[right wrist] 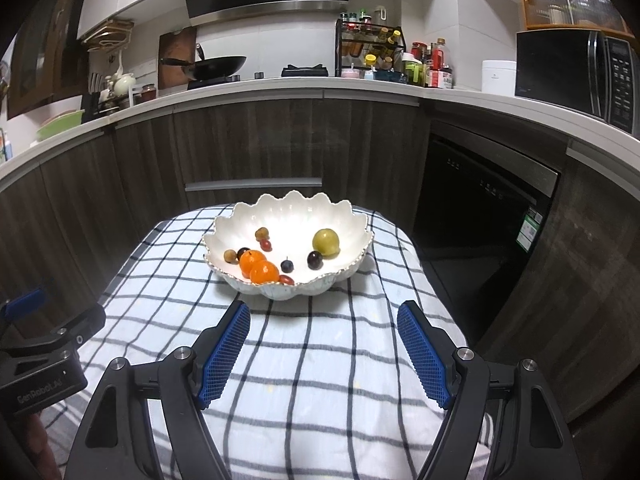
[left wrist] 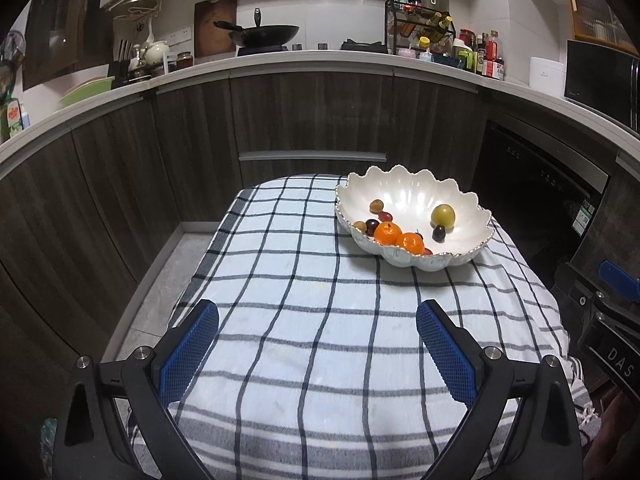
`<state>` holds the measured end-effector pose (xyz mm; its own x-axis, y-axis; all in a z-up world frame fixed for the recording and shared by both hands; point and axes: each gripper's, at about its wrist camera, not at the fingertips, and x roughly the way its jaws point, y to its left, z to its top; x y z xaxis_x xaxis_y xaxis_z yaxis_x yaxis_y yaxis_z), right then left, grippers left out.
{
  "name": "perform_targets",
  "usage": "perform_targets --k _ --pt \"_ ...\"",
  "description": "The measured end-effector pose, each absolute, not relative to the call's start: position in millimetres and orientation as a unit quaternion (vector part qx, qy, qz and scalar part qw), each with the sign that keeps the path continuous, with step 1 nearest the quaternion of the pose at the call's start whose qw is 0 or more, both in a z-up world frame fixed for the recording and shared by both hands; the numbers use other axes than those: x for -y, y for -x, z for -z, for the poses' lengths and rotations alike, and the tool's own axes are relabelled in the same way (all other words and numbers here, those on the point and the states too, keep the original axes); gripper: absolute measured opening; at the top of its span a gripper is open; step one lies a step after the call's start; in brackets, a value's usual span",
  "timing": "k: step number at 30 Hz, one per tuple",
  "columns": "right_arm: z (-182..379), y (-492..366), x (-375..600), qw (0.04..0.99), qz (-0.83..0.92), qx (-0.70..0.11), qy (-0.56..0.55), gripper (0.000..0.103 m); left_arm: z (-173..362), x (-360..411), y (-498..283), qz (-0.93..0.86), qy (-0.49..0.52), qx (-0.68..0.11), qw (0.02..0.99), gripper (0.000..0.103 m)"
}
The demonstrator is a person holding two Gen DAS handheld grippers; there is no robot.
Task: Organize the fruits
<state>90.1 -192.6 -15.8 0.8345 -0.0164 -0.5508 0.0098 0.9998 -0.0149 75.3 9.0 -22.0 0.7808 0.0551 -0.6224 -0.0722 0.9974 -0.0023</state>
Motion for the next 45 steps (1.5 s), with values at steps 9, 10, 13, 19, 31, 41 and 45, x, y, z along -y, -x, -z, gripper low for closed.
perform_targets --k 9,10,13,19,31,41,45 --pt "15.1 -69.5 187.6 0.958 0.001 -0.285 0.009 0.077 22.1 -15.3 -58.2 -0.034 0.015 -0.328 0.944 0.101" --pt "15.0 -67.8 187.2 0.958 0.001 -0.285 0.01 0.077 22.4 -15.7 -57.2 -0.034 0.015 -0.329 0.944 0.101" --pt "13.9 -64.8 188.1 0.959 0.002 -0.284 0.009 0.077 20.9 -16.9 -54.6 -0.035 0.014 -0.325 0.945 0.101" --pt "12.2 -61.4 189.1 0.959 0.003 -0.283 0.008 0.077 17.6 -18.6 -48.8 -0.037 0.015 -0.319 0.947 0.101" --pt "10.6 -58.3 190.3 0.961 0.003 -0.278 0.007 0.077 15.4 -19.0 -45.8 -0.037 0.012 -0.315 0.948 0.101" --pt "12.4 -58.4 189.9 0.96 0.002 -0.279 0.007 0.077 13.0 -19.8 -45.7 -0.037 0.011 -0.314 0.949 0.101" --pt "12.3 -58.6 190.2 0.96 0.002 -0.279 0.007 0.077 12.8 -19.8 -45.7 -0.037 0.011 -0.314 0.949 0.101"
